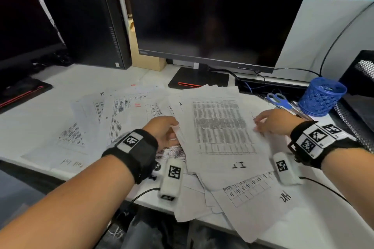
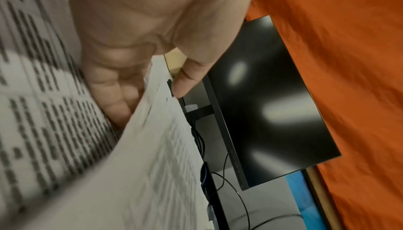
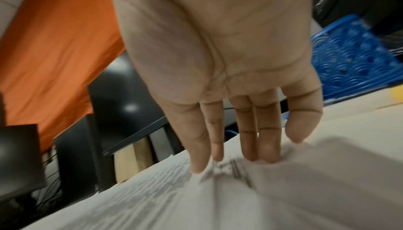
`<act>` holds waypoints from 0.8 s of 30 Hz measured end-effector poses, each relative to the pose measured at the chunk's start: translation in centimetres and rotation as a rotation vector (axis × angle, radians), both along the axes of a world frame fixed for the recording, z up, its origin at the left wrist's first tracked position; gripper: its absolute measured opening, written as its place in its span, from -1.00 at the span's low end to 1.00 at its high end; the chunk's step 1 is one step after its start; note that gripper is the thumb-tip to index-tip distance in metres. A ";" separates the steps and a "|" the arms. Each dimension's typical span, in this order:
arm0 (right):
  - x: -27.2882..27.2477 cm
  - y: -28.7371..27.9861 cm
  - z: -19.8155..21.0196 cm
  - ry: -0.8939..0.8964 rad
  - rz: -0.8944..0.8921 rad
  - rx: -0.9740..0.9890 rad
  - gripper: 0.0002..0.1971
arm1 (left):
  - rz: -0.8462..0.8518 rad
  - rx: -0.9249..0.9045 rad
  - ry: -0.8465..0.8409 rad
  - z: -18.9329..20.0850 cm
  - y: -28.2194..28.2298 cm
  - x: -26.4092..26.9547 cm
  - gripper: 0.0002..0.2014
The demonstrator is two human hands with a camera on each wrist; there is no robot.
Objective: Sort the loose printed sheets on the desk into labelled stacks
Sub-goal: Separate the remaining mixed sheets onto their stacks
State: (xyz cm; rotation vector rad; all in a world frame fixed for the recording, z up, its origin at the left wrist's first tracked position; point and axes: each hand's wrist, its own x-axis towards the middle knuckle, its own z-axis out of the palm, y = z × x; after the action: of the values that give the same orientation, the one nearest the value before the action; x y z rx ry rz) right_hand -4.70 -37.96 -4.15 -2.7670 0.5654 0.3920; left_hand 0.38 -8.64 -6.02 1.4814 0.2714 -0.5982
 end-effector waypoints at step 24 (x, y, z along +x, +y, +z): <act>2.4 4.0 -1.3 0.057 -0.054 0.120 -0.62 | 0.011 0.348 -0.281 -1.3 2.6 1.0 -0.52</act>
State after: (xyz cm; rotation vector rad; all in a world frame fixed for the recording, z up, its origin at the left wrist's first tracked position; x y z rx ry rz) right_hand -2.27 -33.91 -5.41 -2.6280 0.6079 0.4776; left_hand 1.42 -6.05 -7.29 1.8755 0.1686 -0.3370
